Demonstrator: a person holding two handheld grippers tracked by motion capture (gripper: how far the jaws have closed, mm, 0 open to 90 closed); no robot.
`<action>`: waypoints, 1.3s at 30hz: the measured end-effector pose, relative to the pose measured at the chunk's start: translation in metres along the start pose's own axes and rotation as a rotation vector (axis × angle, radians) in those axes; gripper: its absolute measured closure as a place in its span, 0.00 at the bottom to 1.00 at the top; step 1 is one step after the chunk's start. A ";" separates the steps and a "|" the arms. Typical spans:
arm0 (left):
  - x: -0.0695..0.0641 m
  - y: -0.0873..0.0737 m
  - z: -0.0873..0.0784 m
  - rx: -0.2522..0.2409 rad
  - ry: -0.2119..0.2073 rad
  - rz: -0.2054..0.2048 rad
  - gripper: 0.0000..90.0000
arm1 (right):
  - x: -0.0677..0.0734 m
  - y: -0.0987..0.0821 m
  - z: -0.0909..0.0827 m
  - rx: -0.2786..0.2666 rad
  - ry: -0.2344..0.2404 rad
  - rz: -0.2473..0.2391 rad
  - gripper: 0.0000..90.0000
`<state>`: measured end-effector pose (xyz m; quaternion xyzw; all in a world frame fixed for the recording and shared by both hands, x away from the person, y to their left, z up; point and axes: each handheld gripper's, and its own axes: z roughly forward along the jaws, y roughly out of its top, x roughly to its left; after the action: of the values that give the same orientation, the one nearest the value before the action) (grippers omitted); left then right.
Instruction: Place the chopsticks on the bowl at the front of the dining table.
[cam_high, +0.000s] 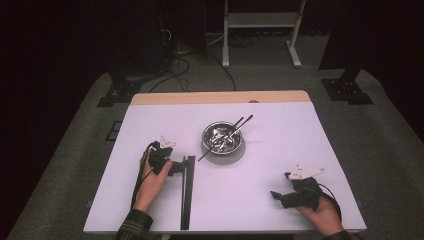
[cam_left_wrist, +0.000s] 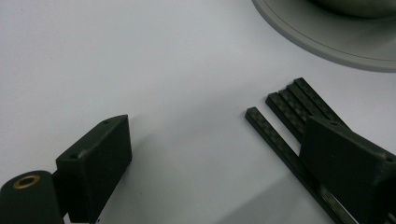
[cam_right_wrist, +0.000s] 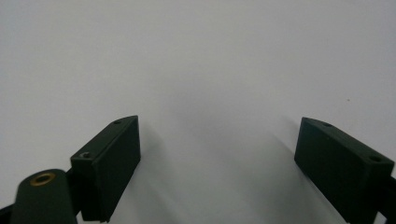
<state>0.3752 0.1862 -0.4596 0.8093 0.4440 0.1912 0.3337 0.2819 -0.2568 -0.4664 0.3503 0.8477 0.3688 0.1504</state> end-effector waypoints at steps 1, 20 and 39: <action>-0.001 -0.002 -0.001 -0.006 0.002 0.000 0.09 | 0.000 0.000 0.000 0.000 0.000 -0.001 0.14; -0.015 -0.022 -0.018 -0.026 -0.002 0.007 0.09 | 0.000 0.000 0.000 0.000 0.000 0.000 0.14; -0.031 -0.039 -0.036 -0.030 -0.010 0.020 0.09 | 0.000 0.000 0.000 0.000 0.000 -0.001 0.14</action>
<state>0.3138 0.1887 -0.4627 0.8097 0.4311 0.1970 0.3459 0.2819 -0.2568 -0.4664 0.3499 0.8479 0.3687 0.1504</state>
